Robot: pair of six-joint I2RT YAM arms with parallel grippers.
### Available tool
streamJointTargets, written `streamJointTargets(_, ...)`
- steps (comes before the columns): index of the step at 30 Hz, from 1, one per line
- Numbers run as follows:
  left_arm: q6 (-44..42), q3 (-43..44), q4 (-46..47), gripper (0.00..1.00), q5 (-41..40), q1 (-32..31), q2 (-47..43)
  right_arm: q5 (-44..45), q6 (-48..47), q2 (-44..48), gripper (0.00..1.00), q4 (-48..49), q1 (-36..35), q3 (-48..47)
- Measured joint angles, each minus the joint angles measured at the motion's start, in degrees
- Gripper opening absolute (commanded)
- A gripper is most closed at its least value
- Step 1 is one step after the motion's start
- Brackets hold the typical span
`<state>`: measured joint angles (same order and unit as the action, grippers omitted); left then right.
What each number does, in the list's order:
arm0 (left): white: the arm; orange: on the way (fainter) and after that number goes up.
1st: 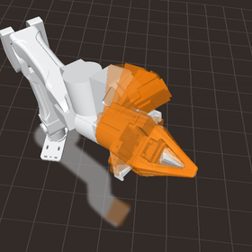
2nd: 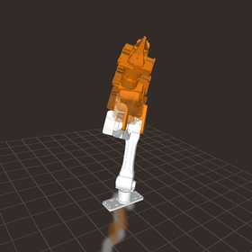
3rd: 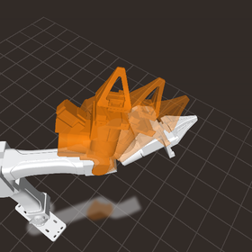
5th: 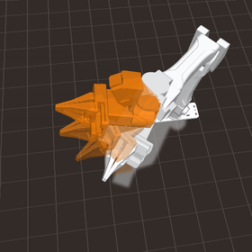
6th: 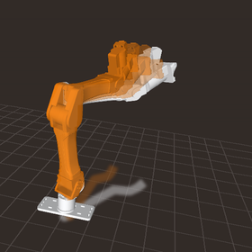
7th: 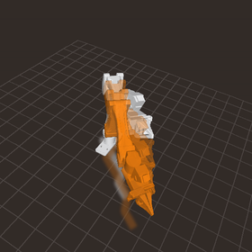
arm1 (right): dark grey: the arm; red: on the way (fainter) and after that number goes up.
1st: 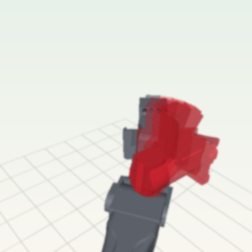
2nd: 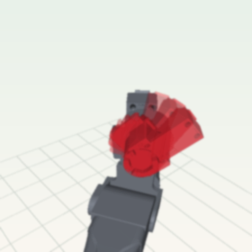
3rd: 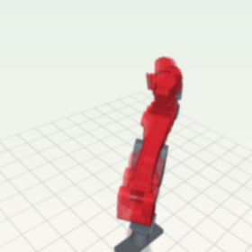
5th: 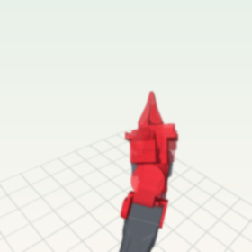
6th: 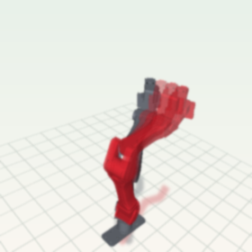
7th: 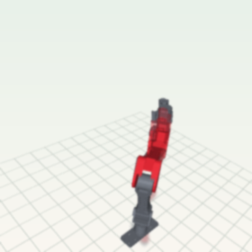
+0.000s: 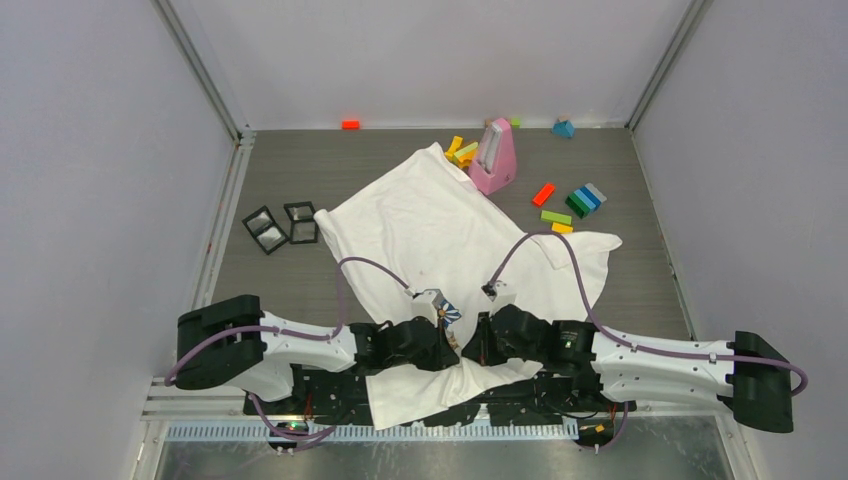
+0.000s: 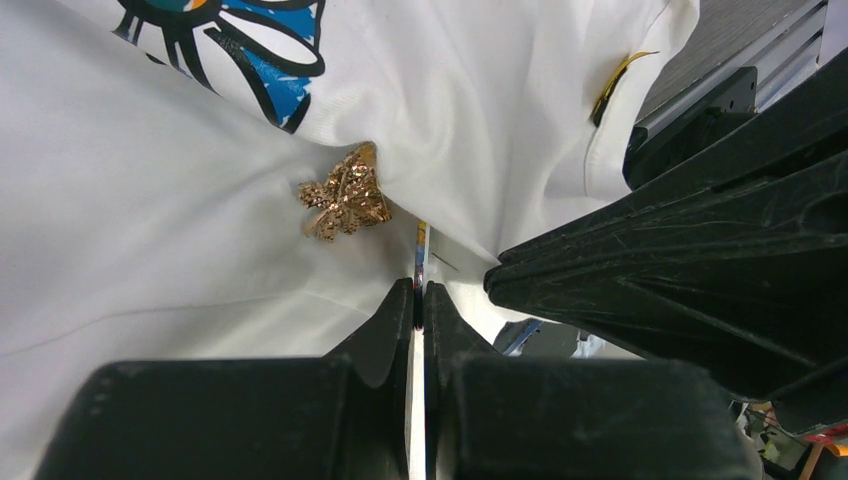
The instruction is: Pin the brooch onto the clothing
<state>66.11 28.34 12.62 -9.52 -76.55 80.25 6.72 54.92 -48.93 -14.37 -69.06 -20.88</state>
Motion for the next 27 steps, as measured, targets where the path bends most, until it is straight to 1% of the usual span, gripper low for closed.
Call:
streamJointTargets(11, 0.0, 0.0, 0.0, 0.0, 0.0, 0.0, 0.0, -1.9, -1.0, -1.6, 0.01, 1.7, 0.0, 0.0)
streamJointTargets(27, -0.1, -0.4, 0.0, 0.0, -0.2, 0.0, 0.0, -2.4, -1.0, -7.7, 0.01, 4.1, 0.0, 0.0)
